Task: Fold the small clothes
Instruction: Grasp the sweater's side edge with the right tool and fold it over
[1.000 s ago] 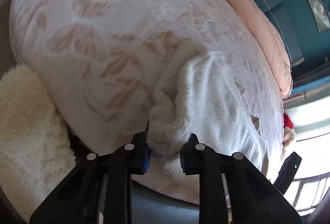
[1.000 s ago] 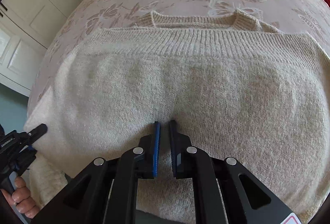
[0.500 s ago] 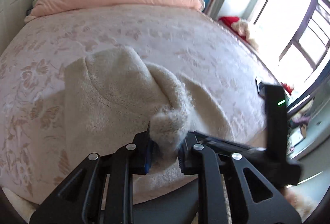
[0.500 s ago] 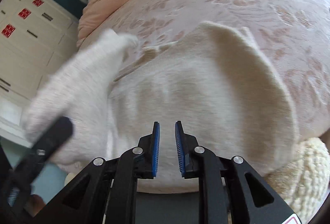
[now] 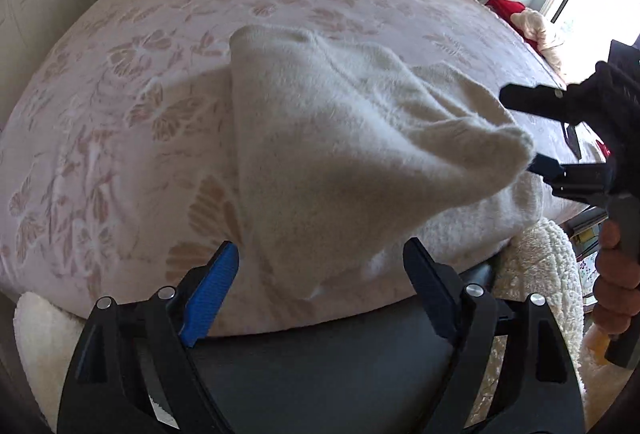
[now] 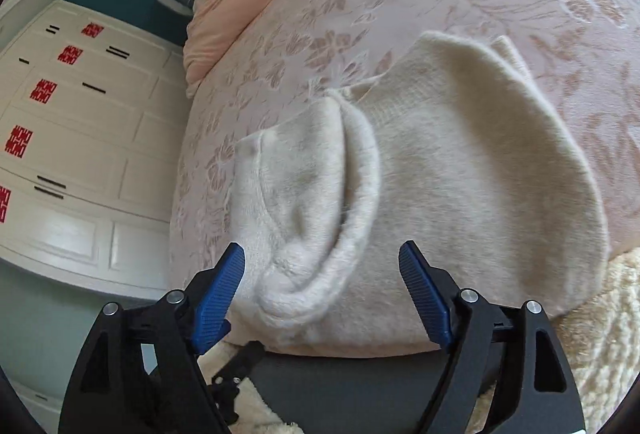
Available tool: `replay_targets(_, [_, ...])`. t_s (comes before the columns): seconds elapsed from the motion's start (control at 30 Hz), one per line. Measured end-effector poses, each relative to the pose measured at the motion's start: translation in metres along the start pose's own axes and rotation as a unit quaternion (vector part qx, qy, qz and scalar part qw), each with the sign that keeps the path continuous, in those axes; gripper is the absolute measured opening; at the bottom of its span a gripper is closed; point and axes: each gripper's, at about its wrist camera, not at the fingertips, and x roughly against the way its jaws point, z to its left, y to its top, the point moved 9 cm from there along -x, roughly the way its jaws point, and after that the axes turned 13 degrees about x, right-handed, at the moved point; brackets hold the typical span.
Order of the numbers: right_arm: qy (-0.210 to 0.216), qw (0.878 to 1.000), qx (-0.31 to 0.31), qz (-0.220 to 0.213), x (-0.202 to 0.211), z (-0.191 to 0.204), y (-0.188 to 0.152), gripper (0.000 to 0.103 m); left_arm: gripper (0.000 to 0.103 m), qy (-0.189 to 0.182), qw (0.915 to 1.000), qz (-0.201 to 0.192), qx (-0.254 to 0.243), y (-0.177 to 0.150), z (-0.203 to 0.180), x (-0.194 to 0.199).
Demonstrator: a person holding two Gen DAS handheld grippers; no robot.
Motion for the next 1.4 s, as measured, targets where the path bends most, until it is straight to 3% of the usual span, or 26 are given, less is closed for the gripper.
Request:
replay_targets(0.13, [-0.028, 0.999, 0.014, 0.041, -0.034, 0.008, 0.000, 0.078, 0.082, -0.006, 0.9992, 0.040, 0.000, -0.014, 0.000, -0.018])
replay_targets(0.2, [-0.033, 0.998, 0.028, 0.052, -0.043, 0.015, 0.002, 0.058, 0.076, 0.000, 0.9979, 0.065, 0.004, -0.021, 0.003, -0.029])
replay_targets(0.23, [-0.041, 0.997, 0.037, 0.054, -0.045, 0.018, 0.004, 0.036, 0.061, -0.001, 0.9968, 0.079, 0.011, -0.025, 0.006, -0.035])
replay_targets(0.27, [-0.042, 0.997, 0.047, 0.046, -0.042, 0.023, 0.008, 0.026, 0.040, -0.002, 0.9959, 0.088, 0.021, -0.026, 0.010, -0.039])
replay_targets(0.33, [-0.028, 0.997, 0.073, 0.003, -0.020, 0.039, 0.021, 0.022, 0.012, -0.004, 0.9955, 0.081, 0.049, -0.023, 0.019, -0.038])
replay_targets(0.37, [-0.012, 0.996, 0.085, -0.028, 0.000, 0.051, 0.029, 0.021, 0.011, -0.016, 0.9955, 0.073, 0.059, -0.019, 0.022, -0.033])
replay_targets(0.43, [0.009, 0.990, 0.108, -0.090, 0.047, 0.067, 0.042, 0.020, 0.010, -0.043, 0.9958, 0.048, 0.066, -0.011, 0.018, -0.016])
replay_targets(0.53, [-0.048, 0.981, 0.132, -0.134, 0.093, 0.049, 0.038, 0.020, 0.009, -0.067, 0.9970, 0.021, 0.032, -0.004, -0.005, 0.001])
replay_targets(0.6, [-0.122, 0.980, 0.118, -0.105, 0.085, -0.004, 0.020, 0.020, 0.009, -0.067, 0.9973, 0.029, -0.001, -0.007, -0.022, -0.004])
replay_targets(0.67, [-0.180, 0.980, 0.072, -0.041, 0.052, -0.074, -0.010, 0.020, 0.010, -0.059, 0.9968, 0.046, -0.029, -0.017, -0.034, -0.018])
replay_targets(0.7, [-0.182, 0.983, 0.038, -0.016, 0.036, -0.103, -0.027, 0.020, 0.010, -0.057, 0.9962, 0.053, -0.039, -0.021, -0.039, -0.023])
replay_targets(0.73, [-0.162, 0.986, 0.015, -0.019, 0.029, -0.115, -0.035, 0.020, 0.010, -0.057, 0.9953, 0.060, -0.051, -0.026, -0.044, -0.026])
replay_targets(0.83, [-0.159, 0.986, 0.017, -0.041, 0.034, -0.109, -0.031, 0.021, 0.011, -0.046, 0.9948, 0.049, -0.077, -0.030, -0.052, -0.022])
replay_targets(0.93, [-0.163, 0.985, 0.031, -0.036, 0.032, -0.103, -0.024, 0.021, 0.013, -0.055, 0.9959, 0.027, -0.066, -0.022, -0.048, -0.006])
replay_targets(1.03, [-0.143, 0.987, 0.024, -0.063, 0.049, -0.095, -0.013, 0.022, 0.014, -0.060, 0.9967, 0.010, -0.054, -0.014, -0.046, 0.010])
replay_targets(1.13, [-0.132, 0.987, 0.029, -0.091, 0.068, -0.088, 0.003, 0.022, 0.014, -0.038, 0.9966, -0.025, -0.069, -0.005, -0.048, 0.024])
replay_targets(1.2, [-0.138, 0.987, 0.033, -0.078, 0.062, -0.096, 0.005, 0.024, 0.016, -0.023, 0.9959, -0.038, -0.079, 0.001, -0.052, 0.027])
replay_targets(1.3, [-0.154, 0.987, 0.006, -0.037, 0.052, -0.115, -0.005, 0.039, 0.019, -0.008, 0.9966, -0.034, -0.075, 0.007, -0.052, 0.023])
replay_targets(1.4, [-0.169, 0.983, 0.007, -0.073, 0.076, -0.106, -0.013, 0.049, 0.020, 0.006, 0.9982, -0.018, -0.057, 0.010, -0.047, 0.018])
